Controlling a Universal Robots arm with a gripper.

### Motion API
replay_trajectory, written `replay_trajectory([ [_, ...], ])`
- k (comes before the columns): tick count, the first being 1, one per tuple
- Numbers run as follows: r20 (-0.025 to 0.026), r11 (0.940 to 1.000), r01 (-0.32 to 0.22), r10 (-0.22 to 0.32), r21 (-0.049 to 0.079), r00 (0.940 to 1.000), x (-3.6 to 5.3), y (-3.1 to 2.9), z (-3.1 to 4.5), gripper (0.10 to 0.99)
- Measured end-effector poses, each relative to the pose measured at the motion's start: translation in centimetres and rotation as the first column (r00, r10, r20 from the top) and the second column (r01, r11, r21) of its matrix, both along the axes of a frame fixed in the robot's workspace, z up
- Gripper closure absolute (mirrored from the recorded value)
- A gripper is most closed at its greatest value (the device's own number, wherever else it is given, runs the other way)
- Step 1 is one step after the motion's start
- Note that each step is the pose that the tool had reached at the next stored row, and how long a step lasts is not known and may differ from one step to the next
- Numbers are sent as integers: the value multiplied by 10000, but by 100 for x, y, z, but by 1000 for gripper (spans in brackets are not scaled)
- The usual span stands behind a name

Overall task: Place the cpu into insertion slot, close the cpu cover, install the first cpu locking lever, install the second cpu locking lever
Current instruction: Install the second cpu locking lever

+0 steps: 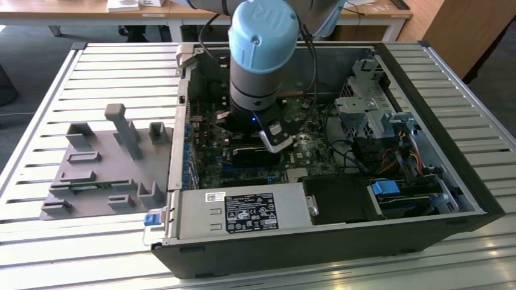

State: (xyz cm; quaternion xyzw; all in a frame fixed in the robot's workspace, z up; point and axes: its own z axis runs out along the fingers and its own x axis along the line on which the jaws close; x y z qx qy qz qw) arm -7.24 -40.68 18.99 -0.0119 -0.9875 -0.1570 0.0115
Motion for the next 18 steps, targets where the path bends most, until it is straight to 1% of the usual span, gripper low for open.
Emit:
replay_trajectory([
  [5,0,10000,0,0,33,10000,-20,18,-6,980],
  [12,0,10000,0,0,57,10000,-45,59,-19,980],
  [18,0,10000,-1,1,63,10000,-52,62,-18,980],
])
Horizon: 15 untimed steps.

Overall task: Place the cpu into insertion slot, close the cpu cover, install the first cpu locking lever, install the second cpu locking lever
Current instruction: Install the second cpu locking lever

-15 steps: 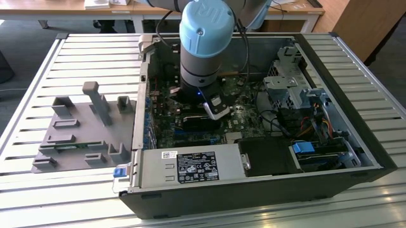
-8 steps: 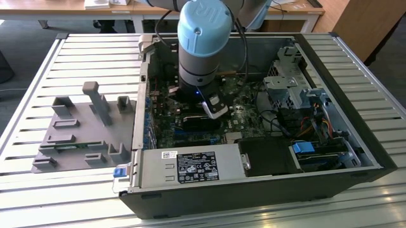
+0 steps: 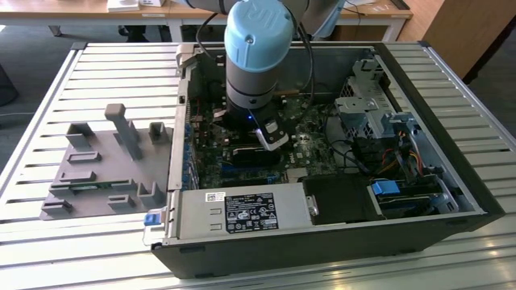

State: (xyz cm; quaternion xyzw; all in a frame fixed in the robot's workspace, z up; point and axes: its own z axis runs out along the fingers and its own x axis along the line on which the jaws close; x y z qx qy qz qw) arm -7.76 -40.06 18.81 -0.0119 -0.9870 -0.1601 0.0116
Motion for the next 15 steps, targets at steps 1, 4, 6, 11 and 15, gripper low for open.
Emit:
replay_trajectory([
  [1,-1,10000,0,0,-1,10000,0,0,3,980],
  [4,2,10000,0,0,4,10000,-1,0,17,980],
  [6,0,10000,0,0,1,10000,-2,0,38,980],
  [11,1,10000,1,-1,2,10000,-2,0,64,980],
  [15,0,10000,0,0,0,10000,-2,0,67,980],
])
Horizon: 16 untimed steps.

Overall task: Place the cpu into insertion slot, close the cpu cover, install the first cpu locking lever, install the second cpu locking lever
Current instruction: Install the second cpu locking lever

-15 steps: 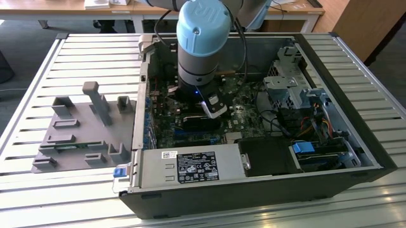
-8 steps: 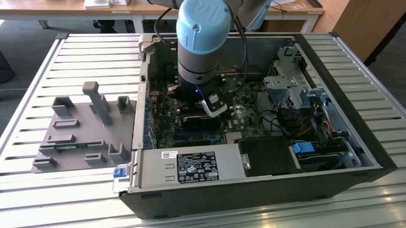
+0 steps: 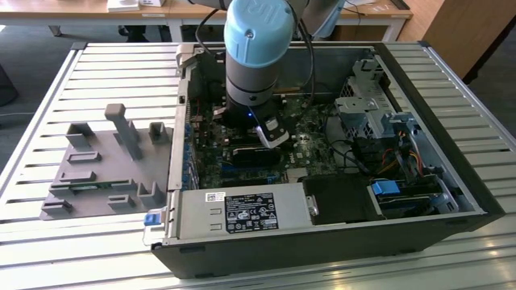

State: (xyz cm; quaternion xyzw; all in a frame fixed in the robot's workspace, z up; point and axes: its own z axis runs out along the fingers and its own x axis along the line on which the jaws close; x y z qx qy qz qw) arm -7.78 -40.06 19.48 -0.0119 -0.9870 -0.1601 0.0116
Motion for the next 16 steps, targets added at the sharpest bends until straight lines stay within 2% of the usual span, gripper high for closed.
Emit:
replay_trajectory([
  [2,-1,10000,0,0,-4,10000,0,-1,13,980],
  [3,2,10000,0,0,-1,10000,0,0,46,980],
  [7,2,10000,0,0,-1,10000,0,0,100,980],
  [13,2,10000,0,0,0,10000,0,0,164,980],
  [16,2,10000,2,-2,2,10000,0,1,174,980],
])
